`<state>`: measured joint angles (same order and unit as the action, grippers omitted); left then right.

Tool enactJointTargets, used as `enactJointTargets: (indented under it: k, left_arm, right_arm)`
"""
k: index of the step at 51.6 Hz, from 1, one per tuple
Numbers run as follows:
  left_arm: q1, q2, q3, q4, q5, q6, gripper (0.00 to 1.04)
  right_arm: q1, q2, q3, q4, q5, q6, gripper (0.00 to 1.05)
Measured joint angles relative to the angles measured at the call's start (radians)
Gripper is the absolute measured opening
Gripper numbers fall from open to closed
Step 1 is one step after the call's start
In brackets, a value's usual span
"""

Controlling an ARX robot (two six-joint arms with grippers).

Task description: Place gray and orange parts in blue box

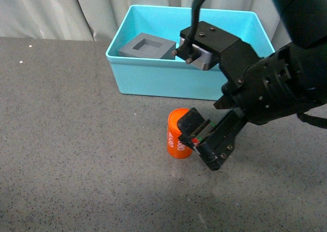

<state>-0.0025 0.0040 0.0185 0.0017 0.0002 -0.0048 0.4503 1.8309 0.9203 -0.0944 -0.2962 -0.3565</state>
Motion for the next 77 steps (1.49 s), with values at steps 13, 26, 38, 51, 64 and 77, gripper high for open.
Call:
enactJointTargets:
  k: [13,26,38,51,64,77]
  left_arm:
    - [0.000,0.000,0.000,0.000,0.000,0.000,0.98]
    - [0.000,0.000,0.000,0.000,0.000,0.000,0.98]
    - [0.000,0.000,0.000,0.000,0.000,0.000,0.98]
    - [0.000,0.000,0.000,0.000,0.000,0.000,0.98]
    - [0.000,0.000,0.000,0.000,0.000,0.000,0.98]
    - [0.000,0.000,0.000,0.000,0.000,0.000,0.98]
  right_arm:
    - [0.052,0.110,0.096,-0.023,0.028,0.025,0.95]
    - [0.082,0.219,0.141,-0.044,0.074,0.046,0.75]
    - [0.082,0.224,0.152,-0.020,0.079,0.072,0.45]
    - [0.018,0.049,0.103,0.036,0.065,0.127,0.44]
    - [-0.105,0.026,0.330,0.007,0.076,0.211,0.44]
    - [-0.098,0.243,0.560,-0.086,0.097,0.214,0.44]
